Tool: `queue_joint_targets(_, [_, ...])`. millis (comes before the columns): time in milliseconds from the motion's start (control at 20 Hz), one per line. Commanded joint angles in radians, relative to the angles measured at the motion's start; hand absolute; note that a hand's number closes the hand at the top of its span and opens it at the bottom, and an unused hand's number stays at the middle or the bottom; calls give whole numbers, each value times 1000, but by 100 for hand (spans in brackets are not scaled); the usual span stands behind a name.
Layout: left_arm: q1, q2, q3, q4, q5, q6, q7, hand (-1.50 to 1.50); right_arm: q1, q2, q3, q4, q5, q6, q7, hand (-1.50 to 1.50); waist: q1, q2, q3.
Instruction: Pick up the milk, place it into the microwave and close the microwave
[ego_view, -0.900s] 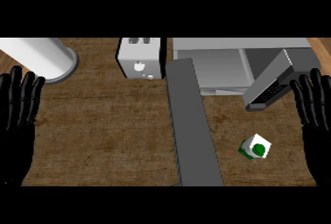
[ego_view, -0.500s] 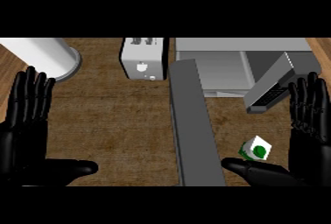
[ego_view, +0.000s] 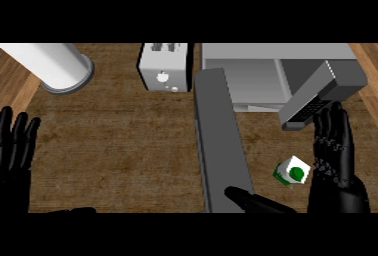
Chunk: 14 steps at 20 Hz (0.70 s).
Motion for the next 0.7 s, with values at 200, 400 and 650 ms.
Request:
queue_joint_targets(200, [173, 10, 54, -147, 89, -79, 3, -150, 35, 2, 82, 37, 148, -146, 103, -150, 4, 0, 0])
queue_joint_targets(400, [254, -23, 62, -117, 100, -135, -94, -150, 164, -23, 53, -3, 44, -125, -12, -150, 0, 0, 0])
queue_joint_targets(650, [279, 7, 140, -156, 194, -194, -58, -150, 131, -38, -43, 110, -83, -123, -78, -150, 4, 0, 1])
